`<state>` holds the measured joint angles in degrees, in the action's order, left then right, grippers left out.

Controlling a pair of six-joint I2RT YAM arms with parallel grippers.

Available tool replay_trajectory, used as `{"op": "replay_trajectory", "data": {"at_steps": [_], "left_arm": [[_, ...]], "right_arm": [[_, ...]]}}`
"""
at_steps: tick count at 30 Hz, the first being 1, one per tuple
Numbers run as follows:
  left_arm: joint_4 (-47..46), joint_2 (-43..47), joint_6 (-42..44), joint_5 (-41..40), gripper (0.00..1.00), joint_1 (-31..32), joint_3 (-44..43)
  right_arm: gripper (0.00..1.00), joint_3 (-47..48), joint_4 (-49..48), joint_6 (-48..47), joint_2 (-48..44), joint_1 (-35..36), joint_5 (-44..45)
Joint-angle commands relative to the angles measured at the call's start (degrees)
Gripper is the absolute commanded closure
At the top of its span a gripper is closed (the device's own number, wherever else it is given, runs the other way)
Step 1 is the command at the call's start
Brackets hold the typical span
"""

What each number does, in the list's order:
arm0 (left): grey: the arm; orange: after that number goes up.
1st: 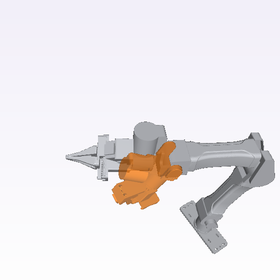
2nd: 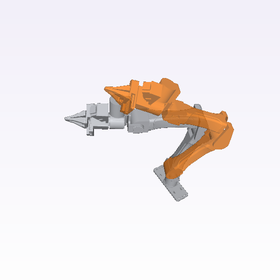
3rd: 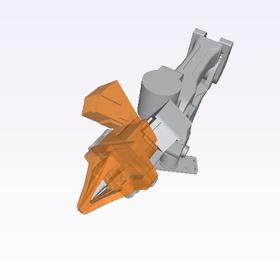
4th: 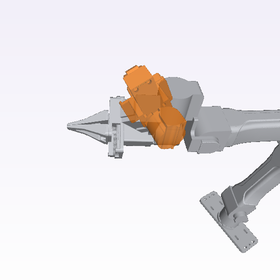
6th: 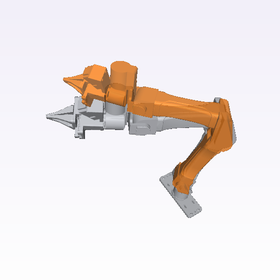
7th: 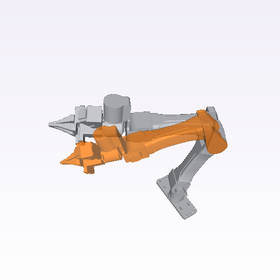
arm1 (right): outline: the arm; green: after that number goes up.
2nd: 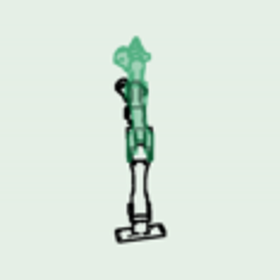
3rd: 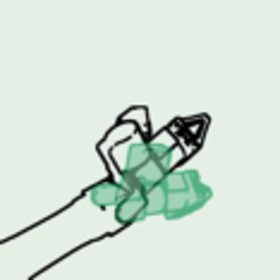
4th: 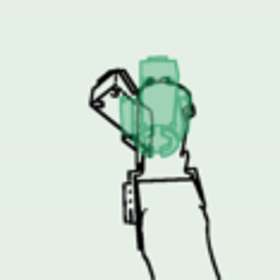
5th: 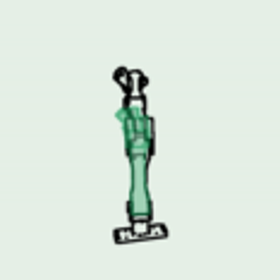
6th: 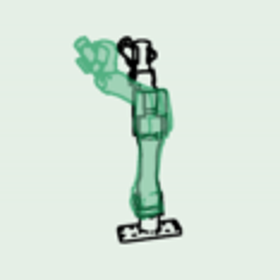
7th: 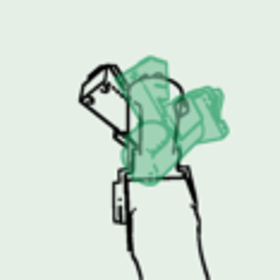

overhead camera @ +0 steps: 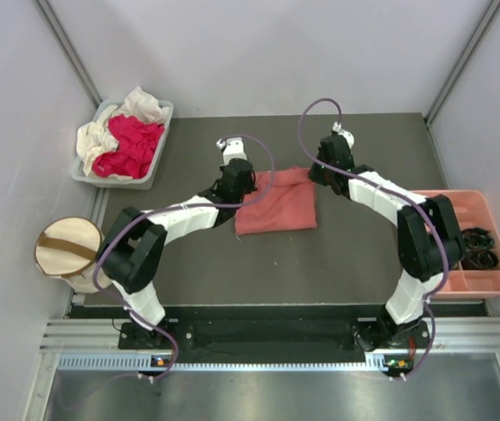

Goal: Fold and stack the t-shirts
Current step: Fold the long partially folded tshirt into a neat square

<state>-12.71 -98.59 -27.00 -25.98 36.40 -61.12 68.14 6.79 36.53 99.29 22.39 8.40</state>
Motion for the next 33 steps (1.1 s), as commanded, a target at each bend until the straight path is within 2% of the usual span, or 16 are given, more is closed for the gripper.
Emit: {"op": "replay_trajectory", "data": {"at_steps": [1, 10, 11, 12, 13, 14, 15, 17, 23, 28, 33], "left_arm": [[-4.87, -3.62, 1.43, 2.68, 1.00, -2.21, -3.91], [-7.50, -8.46, 1.34, 4.80, 1.00, -5.73, -5.41], [-7.68, -8.73, 1.51, 4.10, 0.98, -6.08, -5.58], [-7.85, -9.25, 2.91, 3.14, 0.95, -6.34, -6.02], [-7.86, -9.34, 3.44, -1.40, 0.88, -6.78, -6.37], [-7.07, -9.43, 3.36, -3.45, 0.77, -8.26, -6.73], [-6.72, -9.17, 3.01, -4.08, 0.58, -9.50, -6.90], [-5.67, -8.73, 1.17, -0.42, 0.42, -13.79, -7.25], [-4.69, -6.62, 0.90, 0.83, 0.19, -16.19, -7.08], [-4.52, -3.11, -0.85, 6.37, 0.14, -15.84, -3.48], [-4.34, 3.47, -2.35, 7.43, 0.10, -14.35, 3.62]], "right_arm": [[1.00, 5.95, -4.68, -1.64, 3.72, -1.56, -2.07], [1.00, 11.05, -4.24, -1.82, 9.43, -3.40, -3.65], [0.91, 11.57, -4.32, -2.08, 9.78, -3.67, -4.18], [0.77, 11.93, -4.41, -2.43, 10.22, -4.11, -4.36], [0.63, 12.54, -3.98, -2.78, 10.57, -4.63, -3.58], [0.44, 13.59, -3.45, -2.96, 11.19, -6.55, -3.14], [0.38, 13.95, -3.01, -3.05, 11.37, -7.70, -3.30], [0.28, 14.39, -2.74, -3.31, 11.11, -11.29, -3.39], [0.23, 9.40, -3.89, -4.98, 7.16, -14.31, -3.92], [0.21, 1.15, -4.50, -3.23, 1.01, -13.96, -7.61], [0.20, -7.57, -2.57, -0.68, -7.51, -11.94, -7.79]]}}
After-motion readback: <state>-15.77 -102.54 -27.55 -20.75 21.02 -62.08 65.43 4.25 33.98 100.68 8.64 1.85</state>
